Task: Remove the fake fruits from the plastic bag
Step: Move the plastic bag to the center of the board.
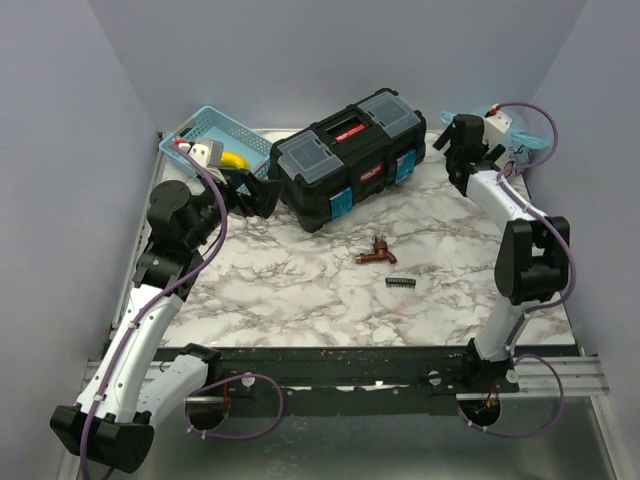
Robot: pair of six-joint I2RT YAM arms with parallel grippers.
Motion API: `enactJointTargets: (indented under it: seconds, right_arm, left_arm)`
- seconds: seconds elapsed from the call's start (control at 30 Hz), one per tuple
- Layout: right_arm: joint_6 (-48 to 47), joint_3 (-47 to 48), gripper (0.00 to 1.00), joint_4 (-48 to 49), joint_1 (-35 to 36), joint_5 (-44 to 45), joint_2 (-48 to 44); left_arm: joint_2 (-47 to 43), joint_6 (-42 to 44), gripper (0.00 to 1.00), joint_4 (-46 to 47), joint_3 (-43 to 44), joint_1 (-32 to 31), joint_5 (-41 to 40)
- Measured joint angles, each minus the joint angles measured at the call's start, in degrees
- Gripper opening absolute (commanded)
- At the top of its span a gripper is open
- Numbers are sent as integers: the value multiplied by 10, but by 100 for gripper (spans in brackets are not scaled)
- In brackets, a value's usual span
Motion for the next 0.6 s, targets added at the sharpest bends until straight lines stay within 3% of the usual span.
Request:
enactJointTargets:
  seconds: [0.3,0.6]
  right_arm:
    - [2,241,100,-8,-28,67,181]
    - [45,393,100,-58,-54,81,308]
  left_arm:
    - [1,-32,99,5,0,0,38]
    - [29,-54,99,12,0,0,70]
